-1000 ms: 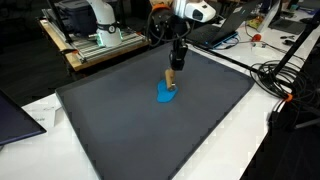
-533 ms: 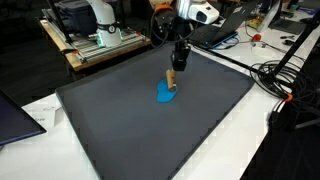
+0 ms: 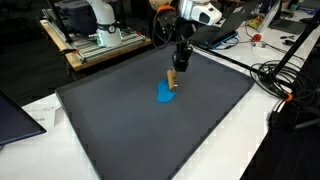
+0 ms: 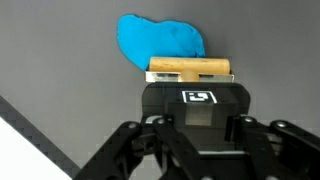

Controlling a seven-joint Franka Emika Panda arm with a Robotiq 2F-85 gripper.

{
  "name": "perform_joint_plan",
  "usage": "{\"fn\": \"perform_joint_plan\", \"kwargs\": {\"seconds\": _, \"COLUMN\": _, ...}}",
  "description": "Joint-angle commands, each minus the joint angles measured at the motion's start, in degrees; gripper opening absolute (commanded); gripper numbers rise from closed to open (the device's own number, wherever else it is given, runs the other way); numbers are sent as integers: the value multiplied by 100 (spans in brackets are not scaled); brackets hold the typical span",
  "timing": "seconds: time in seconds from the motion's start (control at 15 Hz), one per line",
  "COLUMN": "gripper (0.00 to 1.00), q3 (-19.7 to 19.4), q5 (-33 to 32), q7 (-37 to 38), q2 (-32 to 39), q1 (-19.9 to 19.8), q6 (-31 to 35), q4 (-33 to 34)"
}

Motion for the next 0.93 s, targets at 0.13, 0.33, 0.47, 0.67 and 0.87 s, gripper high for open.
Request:
{"fn": "perform_joint_plan", "kwargs": {"seconds": 0.13, "gripper": 23, "q3": 96, "q5": -30, "q7": -104, "q2": 567, "q1": 42, "q6": 170, "q4": 276}}
{"fn": "perform_joint_plan", "kwargs": {"seconds": 0.33, "gripper": 23, "q3": 120, "q5": -65, "q7": -106, "q2": 640, "q1": 70, "q6": 108, "q4": 388}}
{"fn": "perform_joint_plan", "kwargs": {"seconds": 0.47, "gripper": 23, "q3": 135, "q5": -98, "q7": -101, "q2": 682, "q1": 85, "q6": 79, "q4": 449}}
{"fn": "perform_joint_plan", "kwargs": {"seconds": 0.67, "gripper": 23, "q3": 146, "q5": -104, "q7": -96, "q2": 740, "q1": 103, "q6": 75, "q4": 526}}
{"fn": "perform_joint_plan", "kwargs": {"seconds": 0.87, "gripper": 23, "q3": 170, "q5": -93, "q7": -102, "q2": 803, "q1": 119, "q6": 75, "q4": 616}}
